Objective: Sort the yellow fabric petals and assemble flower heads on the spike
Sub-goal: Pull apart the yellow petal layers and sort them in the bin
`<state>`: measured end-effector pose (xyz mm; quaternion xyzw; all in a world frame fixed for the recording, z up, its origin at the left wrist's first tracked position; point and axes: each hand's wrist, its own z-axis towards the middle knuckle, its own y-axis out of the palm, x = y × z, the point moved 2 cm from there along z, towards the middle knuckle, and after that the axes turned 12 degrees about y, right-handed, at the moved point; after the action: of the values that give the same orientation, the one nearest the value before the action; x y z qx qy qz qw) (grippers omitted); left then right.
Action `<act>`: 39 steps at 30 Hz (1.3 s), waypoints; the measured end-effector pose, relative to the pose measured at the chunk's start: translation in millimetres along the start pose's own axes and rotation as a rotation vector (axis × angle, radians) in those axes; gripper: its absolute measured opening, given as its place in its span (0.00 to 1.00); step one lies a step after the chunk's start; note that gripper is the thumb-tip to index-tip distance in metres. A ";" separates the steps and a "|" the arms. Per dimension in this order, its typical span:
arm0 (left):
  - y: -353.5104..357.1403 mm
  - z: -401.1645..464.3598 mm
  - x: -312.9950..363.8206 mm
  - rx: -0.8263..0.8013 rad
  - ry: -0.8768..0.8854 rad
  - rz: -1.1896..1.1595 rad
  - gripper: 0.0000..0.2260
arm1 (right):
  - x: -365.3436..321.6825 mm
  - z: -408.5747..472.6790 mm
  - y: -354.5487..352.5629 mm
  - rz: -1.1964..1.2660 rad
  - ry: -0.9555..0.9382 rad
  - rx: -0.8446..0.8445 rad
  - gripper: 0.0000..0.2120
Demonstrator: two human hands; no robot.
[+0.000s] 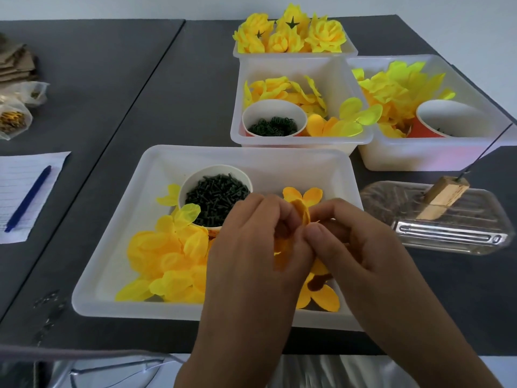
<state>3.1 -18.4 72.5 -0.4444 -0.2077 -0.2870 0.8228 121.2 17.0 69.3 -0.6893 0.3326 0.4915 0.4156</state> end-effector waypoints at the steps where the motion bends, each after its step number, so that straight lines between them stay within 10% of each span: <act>1: 1.4 0.2 -0.1 -0.014 0.014 0.003 0.05 | -0.2 1.2 -2.3 -0.013 0.005 0.002 0.14; 10: 5.2 -8.6 2.0 0.083 0.025 -0.116 0.04 | 8.7 6.1 -7.9 -0.219 0.031 0.299 0.07; 22: -7.5 -8.9 0.9 0.196 0.130 -0.101 0.05 | 3.3 4.7 -5.0 0.335 0.503 -0.400 0.13; 29: -7.3 -18.0 -7.0 0.363 -0.043 -0.156 0.03 | 2.2 3.3 -11.0 0.212 0.246 -0.095 0.21; 39: 0.9 -15.5 -2.9 0.073 -0.122 -0.250 0.13 | -2.2 -6.4 2.6 -0.350 -0.263 0.319 0.11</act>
<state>2.8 -30.3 62.1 -0.4013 -0.3215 -0.3519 0.7821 120.8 10.3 71.8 -0.5925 0.2248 0.4389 0.6370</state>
